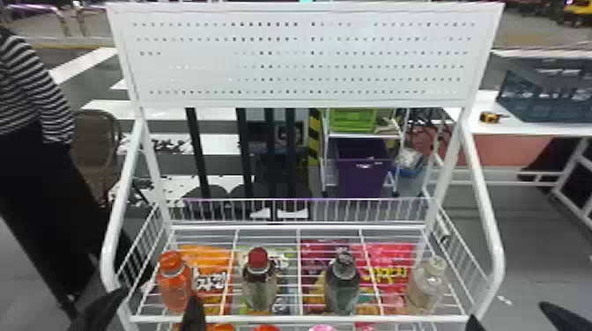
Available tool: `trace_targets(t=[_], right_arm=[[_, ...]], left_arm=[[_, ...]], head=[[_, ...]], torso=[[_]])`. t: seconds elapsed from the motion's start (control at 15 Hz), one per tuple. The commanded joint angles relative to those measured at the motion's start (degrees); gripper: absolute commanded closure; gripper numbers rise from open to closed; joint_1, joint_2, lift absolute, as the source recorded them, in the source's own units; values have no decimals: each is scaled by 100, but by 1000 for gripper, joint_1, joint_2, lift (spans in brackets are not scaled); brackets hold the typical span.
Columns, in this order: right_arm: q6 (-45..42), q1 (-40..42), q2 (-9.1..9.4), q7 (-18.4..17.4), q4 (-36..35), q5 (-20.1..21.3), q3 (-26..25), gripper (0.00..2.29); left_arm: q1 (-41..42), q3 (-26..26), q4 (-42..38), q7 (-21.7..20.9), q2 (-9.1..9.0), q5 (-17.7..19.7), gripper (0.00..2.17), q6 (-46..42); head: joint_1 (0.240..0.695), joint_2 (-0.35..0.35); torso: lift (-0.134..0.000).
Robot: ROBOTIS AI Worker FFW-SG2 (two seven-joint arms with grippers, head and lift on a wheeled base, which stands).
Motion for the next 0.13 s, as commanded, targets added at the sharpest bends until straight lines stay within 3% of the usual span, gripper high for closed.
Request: trace_targets(t=[0.0,0.07], right_arm=[[-121,2,5,151,46,-76,-24,76],[-121,10,5,186,72,-76,-24,76]], left_arm=[[-50,529,9,-69,-3,623,144,73],[-50,811,9,-95,-12,1036,144,38]], head=[[499,0],[499,0]], torso=[[0],[0]])
